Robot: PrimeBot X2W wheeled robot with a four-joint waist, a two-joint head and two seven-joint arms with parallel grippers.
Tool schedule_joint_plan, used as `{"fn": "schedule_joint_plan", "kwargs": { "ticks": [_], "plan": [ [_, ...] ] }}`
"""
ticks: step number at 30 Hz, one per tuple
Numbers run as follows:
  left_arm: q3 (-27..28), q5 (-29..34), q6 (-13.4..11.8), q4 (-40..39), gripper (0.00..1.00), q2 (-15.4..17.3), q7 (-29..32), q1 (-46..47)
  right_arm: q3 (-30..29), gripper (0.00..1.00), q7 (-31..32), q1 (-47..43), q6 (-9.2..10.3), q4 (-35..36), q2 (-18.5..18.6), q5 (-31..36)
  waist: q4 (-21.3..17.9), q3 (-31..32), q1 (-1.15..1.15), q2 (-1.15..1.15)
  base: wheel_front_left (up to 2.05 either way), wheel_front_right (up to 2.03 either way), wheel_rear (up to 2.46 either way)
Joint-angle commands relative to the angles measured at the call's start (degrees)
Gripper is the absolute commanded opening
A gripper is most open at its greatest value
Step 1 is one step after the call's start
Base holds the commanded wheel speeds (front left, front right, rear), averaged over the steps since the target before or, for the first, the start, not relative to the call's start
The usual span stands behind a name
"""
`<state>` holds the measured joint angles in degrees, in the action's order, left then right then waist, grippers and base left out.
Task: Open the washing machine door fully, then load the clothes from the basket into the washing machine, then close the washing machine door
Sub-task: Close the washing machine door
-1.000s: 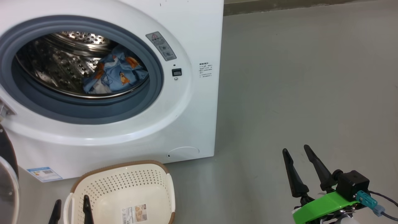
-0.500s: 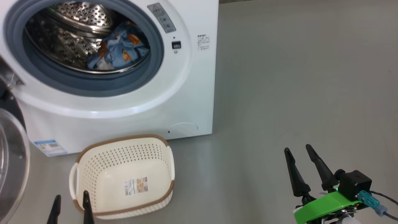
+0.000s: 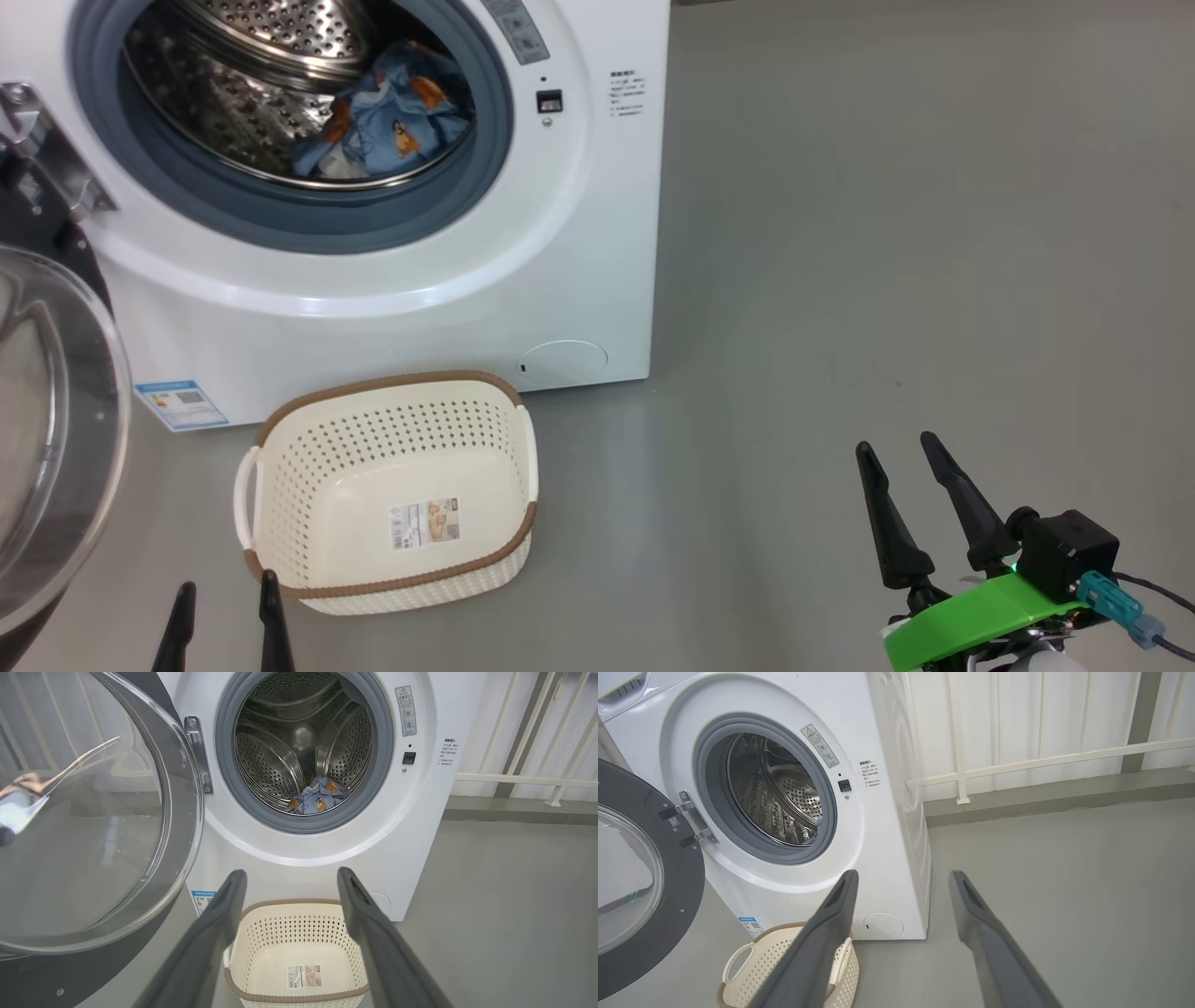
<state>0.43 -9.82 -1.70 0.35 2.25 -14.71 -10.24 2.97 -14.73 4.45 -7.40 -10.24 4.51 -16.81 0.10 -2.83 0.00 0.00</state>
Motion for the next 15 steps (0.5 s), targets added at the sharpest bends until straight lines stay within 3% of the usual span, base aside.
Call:
{"fn": "schedule_joint_plan", "kwargs": {
  "ticks": [1,15],
  "plan": [
    [1.77,-0.39,0.48,-0.97,1.00,0.63,-0.29,1.70,1.29,1.00,-0.27,-0.11,-0.09,1.57,0.05,0.29,0.71,0.30,0.00,0.00,0.00,0.00,0.00],
    [2.46,-0.93,0.98,0.02,1.00,0.63,-0.29,1.49,1.90,1.00,-0.27,-0.35,-0.09,1.71,0.36,0.56,8.15,0.46,0.00,0.00,0.00,0.00,0.00]
  ]
}}
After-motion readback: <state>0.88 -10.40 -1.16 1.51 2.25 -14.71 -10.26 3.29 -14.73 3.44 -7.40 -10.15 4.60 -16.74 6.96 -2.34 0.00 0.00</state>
